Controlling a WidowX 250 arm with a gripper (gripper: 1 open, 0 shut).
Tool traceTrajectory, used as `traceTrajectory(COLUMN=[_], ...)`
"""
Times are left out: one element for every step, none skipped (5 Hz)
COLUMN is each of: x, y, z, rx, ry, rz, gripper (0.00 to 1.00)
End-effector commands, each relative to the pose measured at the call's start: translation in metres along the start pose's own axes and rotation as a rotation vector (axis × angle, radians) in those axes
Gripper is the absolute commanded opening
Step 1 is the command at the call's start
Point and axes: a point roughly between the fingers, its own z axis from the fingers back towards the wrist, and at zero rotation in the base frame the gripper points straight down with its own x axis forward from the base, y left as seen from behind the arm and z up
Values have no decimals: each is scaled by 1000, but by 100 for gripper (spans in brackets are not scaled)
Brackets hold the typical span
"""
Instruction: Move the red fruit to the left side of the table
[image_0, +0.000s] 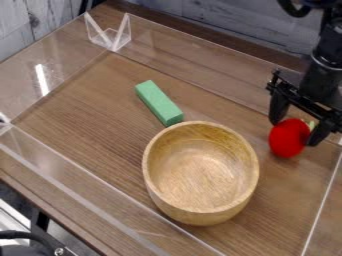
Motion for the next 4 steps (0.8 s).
traceTrajectory(x=[5, 6, 5, 3], y=[4, 5, 7, 16], z=[13, 13, 11, 32], rx=[-3, -5, -7, 2], ry=[-44, -48, -45, -87], rz=[7, 13, 17, 43], gripper=[100, 100, 0, 0])
